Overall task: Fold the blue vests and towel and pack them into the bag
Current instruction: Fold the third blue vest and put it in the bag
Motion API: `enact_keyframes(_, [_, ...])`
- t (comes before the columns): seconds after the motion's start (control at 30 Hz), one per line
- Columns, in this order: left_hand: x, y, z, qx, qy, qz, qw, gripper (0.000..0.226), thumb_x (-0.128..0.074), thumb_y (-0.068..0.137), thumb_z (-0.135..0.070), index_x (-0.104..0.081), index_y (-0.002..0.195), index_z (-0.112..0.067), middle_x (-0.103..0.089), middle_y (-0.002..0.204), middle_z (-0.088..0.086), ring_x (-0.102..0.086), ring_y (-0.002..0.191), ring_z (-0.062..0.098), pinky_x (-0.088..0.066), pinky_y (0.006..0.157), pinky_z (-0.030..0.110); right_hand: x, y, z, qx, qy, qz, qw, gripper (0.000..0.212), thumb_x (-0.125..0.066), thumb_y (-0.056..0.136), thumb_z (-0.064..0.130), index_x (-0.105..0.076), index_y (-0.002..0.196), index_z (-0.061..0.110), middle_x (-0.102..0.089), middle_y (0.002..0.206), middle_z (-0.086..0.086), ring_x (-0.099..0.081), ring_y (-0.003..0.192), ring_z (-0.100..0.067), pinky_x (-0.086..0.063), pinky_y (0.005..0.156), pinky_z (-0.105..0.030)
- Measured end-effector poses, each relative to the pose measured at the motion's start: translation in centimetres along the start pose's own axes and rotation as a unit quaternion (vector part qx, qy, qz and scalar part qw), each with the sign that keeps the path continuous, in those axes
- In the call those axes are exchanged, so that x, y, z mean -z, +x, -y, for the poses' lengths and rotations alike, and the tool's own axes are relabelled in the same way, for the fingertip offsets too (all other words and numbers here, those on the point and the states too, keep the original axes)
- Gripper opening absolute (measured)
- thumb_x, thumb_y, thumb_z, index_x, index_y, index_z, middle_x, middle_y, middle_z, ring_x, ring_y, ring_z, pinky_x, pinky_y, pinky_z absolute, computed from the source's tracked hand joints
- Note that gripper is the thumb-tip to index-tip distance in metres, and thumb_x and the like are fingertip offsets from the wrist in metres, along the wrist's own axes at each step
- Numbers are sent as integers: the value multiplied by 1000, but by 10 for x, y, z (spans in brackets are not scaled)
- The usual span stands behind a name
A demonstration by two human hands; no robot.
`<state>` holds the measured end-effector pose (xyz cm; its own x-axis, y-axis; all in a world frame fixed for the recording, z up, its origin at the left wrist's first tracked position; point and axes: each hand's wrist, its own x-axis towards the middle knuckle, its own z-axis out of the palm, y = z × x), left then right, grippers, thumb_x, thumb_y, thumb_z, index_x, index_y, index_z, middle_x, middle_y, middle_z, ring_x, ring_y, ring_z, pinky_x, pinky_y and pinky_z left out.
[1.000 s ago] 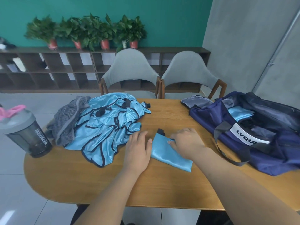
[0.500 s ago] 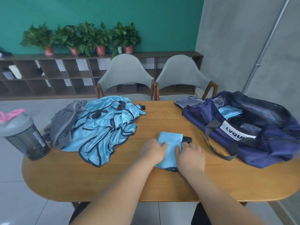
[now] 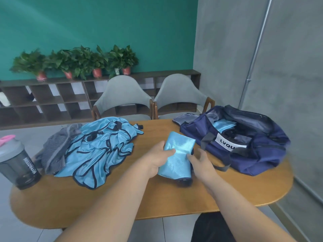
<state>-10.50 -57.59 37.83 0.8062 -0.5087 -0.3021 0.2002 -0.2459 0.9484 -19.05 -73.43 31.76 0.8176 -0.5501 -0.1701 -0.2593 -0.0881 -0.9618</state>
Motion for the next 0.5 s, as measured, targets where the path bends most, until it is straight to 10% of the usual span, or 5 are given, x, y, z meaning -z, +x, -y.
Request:
enact_keyframes(0.1, [-10,-11,-21,10,-83,74,994,25,-63,106,-18,-62,130,-17,-77,119,11,-75,108,32,-58,98,56,29,-7,12,20,157,44,986,90,-80,78,62,-42,153,29,-65,141,4,-68,122,-20,-52,108,-51])
enact_keyframes(0.27, [-34,-8,-42,-8,-102,132,986,28,-62,106,-20,-63,134,-25,-78,119,6,-76,109,29,-59,97,54,70,-31,46,64,276,80,956,41,-69,100,29,-59,139,28,-74,127,-3,-72,115,-28,-55,102,-55])
enact_keyframes(0.5, [-77,38,-58,-38,-28,97,994,40,-70,101,-23,-57,138,-30,-73,126,3,-74,109,28,-62,94,54,101,-5,57,87,235,-65,966,45,-65,102,13,-54,139,36,-79,109,-6,-77,98,-31,-63,85,-54])
